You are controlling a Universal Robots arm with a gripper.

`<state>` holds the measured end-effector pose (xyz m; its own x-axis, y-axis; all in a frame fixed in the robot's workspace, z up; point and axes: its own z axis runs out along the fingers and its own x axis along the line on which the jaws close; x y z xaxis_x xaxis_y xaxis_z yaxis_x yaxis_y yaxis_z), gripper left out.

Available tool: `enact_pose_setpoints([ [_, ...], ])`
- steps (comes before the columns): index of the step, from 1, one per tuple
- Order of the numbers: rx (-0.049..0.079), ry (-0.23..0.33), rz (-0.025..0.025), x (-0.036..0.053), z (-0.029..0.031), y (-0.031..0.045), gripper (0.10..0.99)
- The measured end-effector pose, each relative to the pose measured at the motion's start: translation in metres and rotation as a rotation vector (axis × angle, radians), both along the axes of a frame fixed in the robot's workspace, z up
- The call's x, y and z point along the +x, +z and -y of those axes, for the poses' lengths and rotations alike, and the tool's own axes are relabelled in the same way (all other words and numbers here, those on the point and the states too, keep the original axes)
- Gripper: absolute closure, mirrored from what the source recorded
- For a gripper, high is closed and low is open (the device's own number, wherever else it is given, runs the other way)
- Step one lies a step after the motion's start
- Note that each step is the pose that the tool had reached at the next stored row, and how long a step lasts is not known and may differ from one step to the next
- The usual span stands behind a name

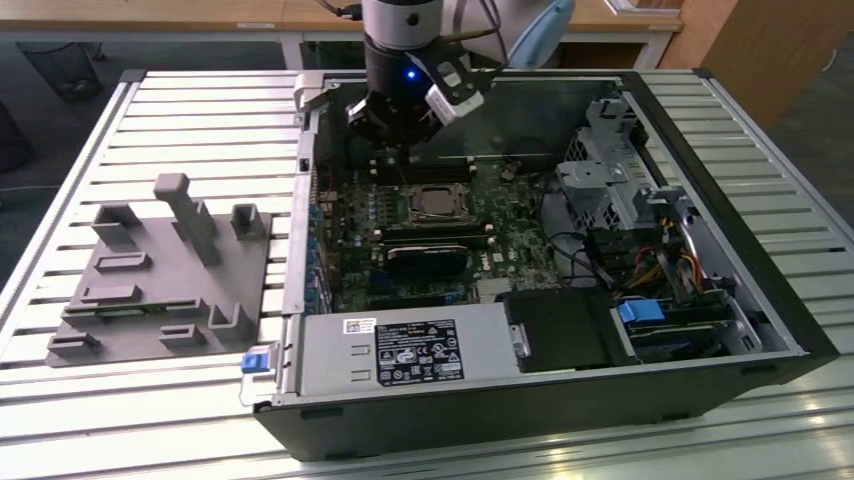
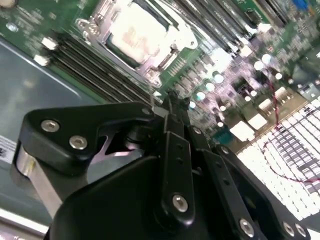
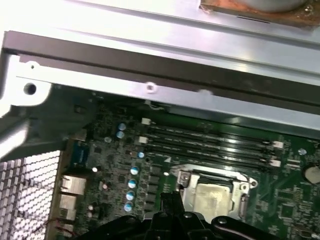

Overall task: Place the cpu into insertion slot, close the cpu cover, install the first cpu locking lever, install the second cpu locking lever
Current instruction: 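Install the first cpu locking lever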

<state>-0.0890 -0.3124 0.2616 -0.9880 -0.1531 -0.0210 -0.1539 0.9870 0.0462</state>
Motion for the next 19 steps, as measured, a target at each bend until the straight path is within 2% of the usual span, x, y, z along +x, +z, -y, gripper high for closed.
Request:
enact_pose_setpoints([
  [2, 0.0, 0.0, 0.0012, -0.0059, -0.0002, -0.0018, 0.98],
  [5, 0.0, 0.0, 0.0011, -0.0098, -0.0009, -0.0036, 0.98],
  [8, 0.0, -0.006, 0.0014, -0.0135, -0.0043, -0.0051, 0.98],
  [14, 0.0, -0.012, 0.0014, -0.0141, -0.0115, -0.0068, 0.98],
  [19, 0.0, -0.013, 0.0013, -0.013, -0.0138, -0.007, 0.98],
])
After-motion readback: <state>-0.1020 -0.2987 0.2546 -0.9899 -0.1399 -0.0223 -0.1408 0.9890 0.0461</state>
